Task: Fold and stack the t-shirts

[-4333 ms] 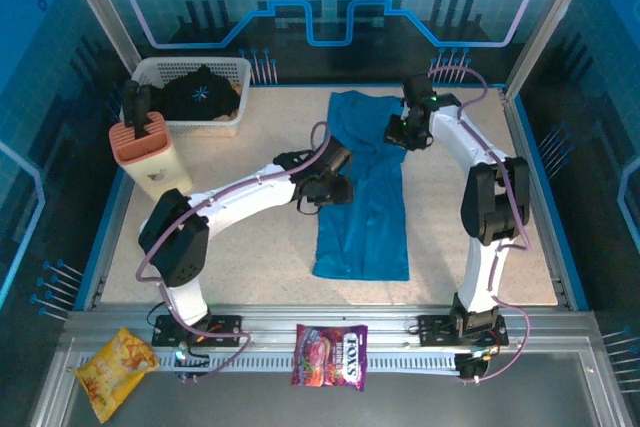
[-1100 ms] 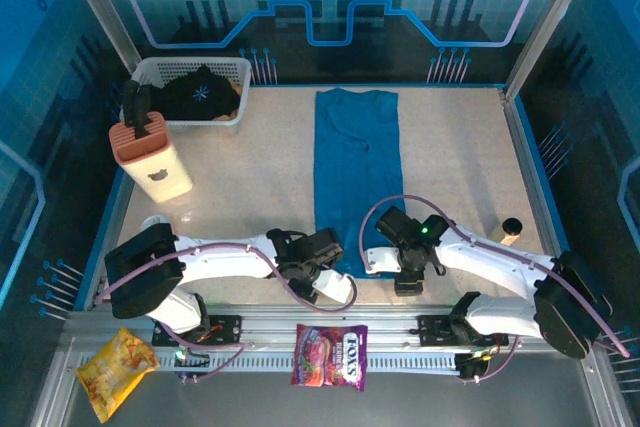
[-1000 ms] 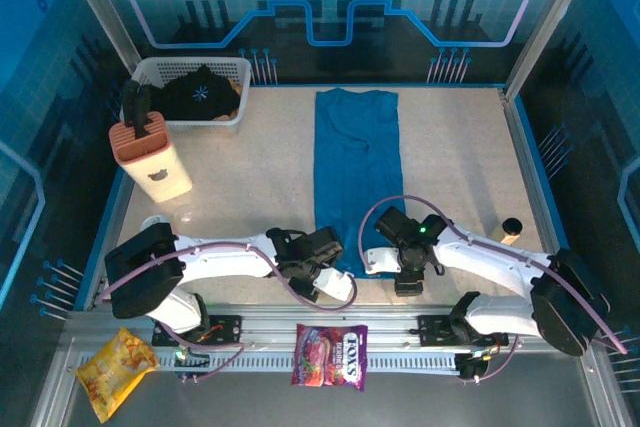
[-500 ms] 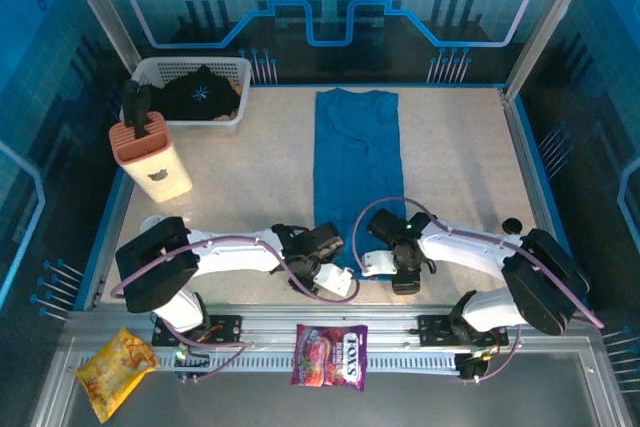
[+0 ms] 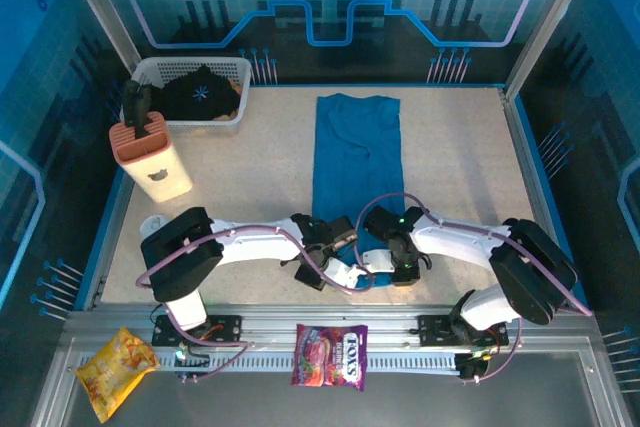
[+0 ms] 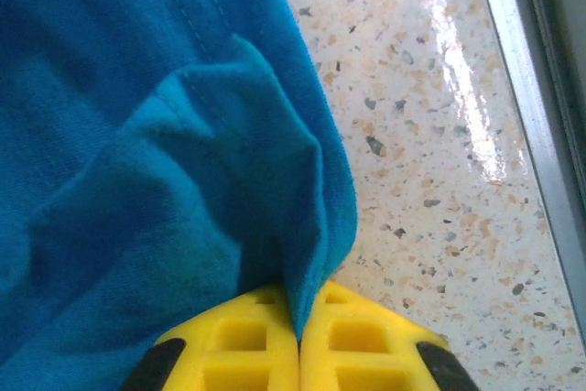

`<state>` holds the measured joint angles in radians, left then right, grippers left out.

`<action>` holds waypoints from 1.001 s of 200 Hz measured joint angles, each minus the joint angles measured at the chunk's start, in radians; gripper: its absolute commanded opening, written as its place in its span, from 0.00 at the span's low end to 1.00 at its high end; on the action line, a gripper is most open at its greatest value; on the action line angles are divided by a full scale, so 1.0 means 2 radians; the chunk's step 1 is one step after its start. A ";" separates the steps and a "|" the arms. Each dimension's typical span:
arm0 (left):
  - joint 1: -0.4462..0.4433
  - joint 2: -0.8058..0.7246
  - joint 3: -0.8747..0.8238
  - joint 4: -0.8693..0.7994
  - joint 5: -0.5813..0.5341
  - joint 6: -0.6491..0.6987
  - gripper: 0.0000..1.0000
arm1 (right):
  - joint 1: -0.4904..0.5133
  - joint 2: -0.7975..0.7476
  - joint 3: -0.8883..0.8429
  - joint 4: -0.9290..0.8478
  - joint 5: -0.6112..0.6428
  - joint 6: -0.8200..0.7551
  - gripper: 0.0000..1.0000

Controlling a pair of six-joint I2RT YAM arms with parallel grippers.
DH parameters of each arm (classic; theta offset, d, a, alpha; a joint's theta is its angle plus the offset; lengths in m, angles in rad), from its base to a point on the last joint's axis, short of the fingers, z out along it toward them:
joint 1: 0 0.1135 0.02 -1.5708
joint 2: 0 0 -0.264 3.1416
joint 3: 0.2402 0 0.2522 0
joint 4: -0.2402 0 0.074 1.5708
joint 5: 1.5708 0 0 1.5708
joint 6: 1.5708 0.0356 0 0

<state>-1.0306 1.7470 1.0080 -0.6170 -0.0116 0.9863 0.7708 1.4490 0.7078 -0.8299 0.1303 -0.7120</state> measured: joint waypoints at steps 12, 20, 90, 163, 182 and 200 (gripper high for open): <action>0.000 -0.002 -0.001 0.000 0.000 -0.002 0.00 | 0.000 0.002 0.002 -0.006 -0.003 0.005 0.00; 0.000 -0.005 -0.003 0.002 0.000 -0.004 0.00 | 0.000 0.002 0.004 -0.008 -0.002 0.005 0.00; 0.011 -0.072 -0.072 0.087 -0.027 -0.022 0.00 | 0.012 -0.037 -0.010 0.018 0.023 0.002 0.00; 0.073 -0.121 -0.010 0.102 -0.041 -0.032 0.00 | -0.008 -0.174 0.012 0.091 0.065 0.001 0.00; 0.103 -0.119 0.026 0.104 -0.041 -0.032 0.00 | -0.038 -0.171 0.031 0.117 0.066 -0.003 0.00; 0.131 -0.105 0.067 0.108 -0.040 -0.032 0.00 | -0.076 -0.154 0.055 0.146 0.068 -0.006 0.00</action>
<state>-0.7692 1.5379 1.1423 -0.4019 -0.0921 0.9222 0.6193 1.1416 0.8181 -0.5385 0.2657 -0.7231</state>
